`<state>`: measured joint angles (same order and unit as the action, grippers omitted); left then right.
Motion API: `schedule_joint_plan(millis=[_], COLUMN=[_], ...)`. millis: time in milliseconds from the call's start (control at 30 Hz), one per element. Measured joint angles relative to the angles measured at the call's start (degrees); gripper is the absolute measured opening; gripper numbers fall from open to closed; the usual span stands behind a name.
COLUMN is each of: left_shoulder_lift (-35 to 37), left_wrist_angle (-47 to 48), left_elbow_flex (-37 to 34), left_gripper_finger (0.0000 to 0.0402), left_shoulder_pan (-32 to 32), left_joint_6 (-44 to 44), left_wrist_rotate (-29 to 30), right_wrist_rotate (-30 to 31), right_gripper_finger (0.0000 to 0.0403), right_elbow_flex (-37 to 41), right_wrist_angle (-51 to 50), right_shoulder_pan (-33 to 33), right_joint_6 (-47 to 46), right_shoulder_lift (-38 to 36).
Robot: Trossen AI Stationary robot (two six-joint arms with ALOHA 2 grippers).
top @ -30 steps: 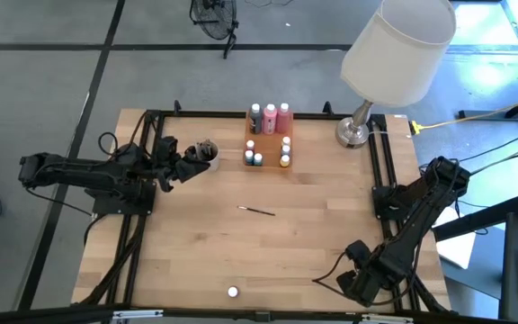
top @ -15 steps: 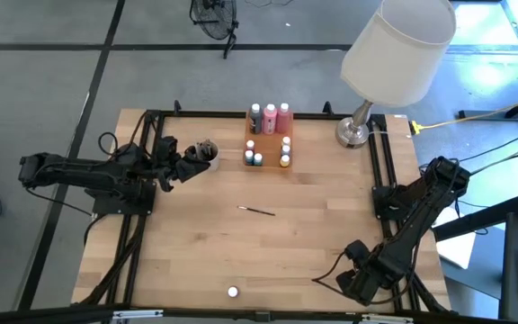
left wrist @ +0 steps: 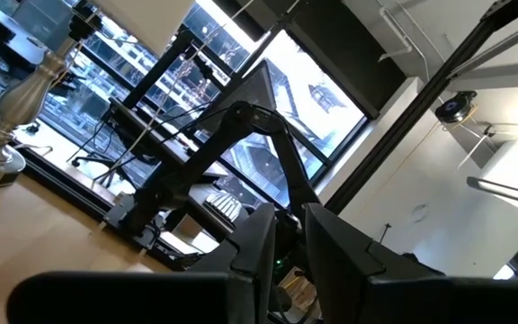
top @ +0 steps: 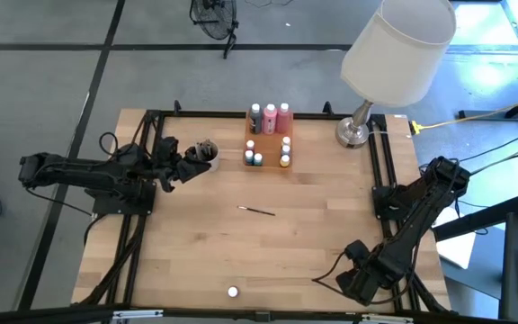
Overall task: Pick & Place Paint Supplies
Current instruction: Put the yellow paint bottle into the orange bin
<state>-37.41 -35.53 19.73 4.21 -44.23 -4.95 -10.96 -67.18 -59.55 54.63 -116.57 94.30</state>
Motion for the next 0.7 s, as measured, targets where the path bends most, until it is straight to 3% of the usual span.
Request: schedule_joint_plan(millis=[100,367,533,700], left_shoulder_lift=[0.01,0.01,0.0,0.0], left_wrist_angle=[0.03,0.03,0.03,0.05], left_elbow_flex=[0.0,0.0,0.0,0.0], left_gripper_finger=[0.0063,0.0063,0.0063,0.0063], left_shoulder_pan=[0.0,0.0,0.02,0.01], left_joint_6=[0.0,0.0,0.0,0.0], left_wrist_rotate=[0.0,0.0,0.0,0.0], right_wrist_rotate=[-0.02,-1.06,-1.57,-0.96], right_gripper_finger=[0.0118,0.0118,0.0118,0.0118], right_elbow_flex=[0.0,0.0,-3.52,-10.4], right_wrist_angle=[0.02,0.9,-1.44,-10.6], right_shoulder_pan=[0.0,-0.89,-2.42,-5.5], right_joint_6=[0.02,3.33,10.86,19.68], right_shoulder_lift=[-0.02,-0.02,-0.02,-0.02])
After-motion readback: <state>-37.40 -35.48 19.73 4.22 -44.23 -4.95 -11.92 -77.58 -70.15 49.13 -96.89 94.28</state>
